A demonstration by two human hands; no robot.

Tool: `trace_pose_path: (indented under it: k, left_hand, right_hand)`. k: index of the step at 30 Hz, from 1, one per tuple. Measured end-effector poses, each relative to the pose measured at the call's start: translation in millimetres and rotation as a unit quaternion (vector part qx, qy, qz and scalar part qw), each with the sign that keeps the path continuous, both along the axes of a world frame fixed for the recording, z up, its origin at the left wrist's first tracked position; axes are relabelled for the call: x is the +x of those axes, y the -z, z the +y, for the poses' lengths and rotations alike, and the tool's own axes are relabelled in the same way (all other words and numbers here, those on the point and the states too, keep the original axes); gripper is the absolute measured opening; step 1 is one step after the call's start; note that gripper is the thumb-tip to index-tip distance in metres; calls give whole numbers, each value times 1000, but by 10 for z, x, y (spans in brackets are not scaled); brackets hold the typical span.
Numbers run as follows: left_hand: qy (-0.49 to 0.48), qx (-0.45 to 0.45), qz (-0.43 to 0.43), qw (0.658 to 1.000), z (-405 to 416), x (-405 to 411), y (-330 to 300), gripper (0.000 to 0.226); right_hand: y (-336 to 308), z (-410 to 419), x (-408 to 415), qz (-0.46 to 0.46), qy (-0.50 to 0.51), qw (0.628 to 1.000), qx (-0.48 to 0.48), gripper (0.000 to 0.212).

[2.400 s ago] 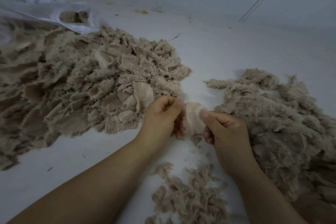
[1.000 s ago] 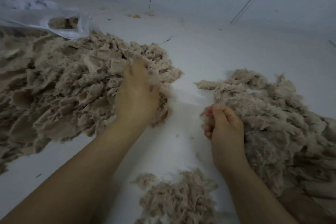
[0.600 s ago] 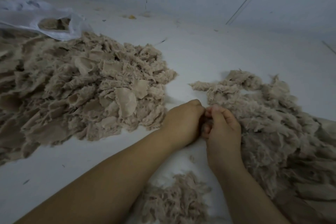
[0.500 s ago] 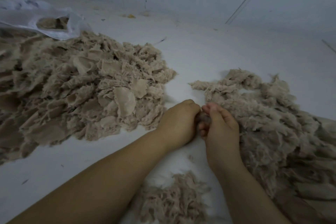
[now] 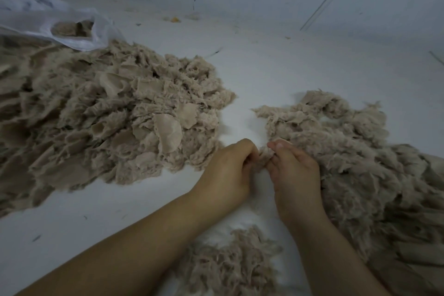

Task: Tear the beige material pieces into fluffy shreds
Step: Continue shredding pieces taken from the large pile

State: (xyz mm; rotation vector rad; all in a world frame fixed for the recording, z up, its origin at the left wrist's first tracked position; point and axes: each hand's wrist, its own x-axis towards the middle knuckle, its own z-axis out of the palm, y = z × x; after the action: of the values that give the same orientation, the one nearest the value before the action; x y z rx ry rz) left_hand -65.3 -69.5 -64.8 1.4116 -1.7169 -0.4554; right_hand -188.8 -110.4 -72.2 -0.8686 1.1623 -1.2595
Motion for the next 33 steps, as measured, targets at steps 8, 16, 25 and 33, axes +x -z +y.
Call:
trace_pose_path:
  k: [8,16,25,33]
  left_hand:
    - [-29,99,77,992,17,76,-34,22]
    - [-64,63,285,954,3,142,-31,26]
    - [-1,-11,179,984,41,110,13,23]
    - [-39,95,354,929,31,104,-23,17]
  right_hand:
    - [-2,-4,-28,-19,3,1000,-2,20]
    - [-79,65,2,-35,-26,999,-25,21]
    - [-145,135,29,26,-122,990,-63,24]
    - [-88,96,-19,29,-119,990,-74,15]
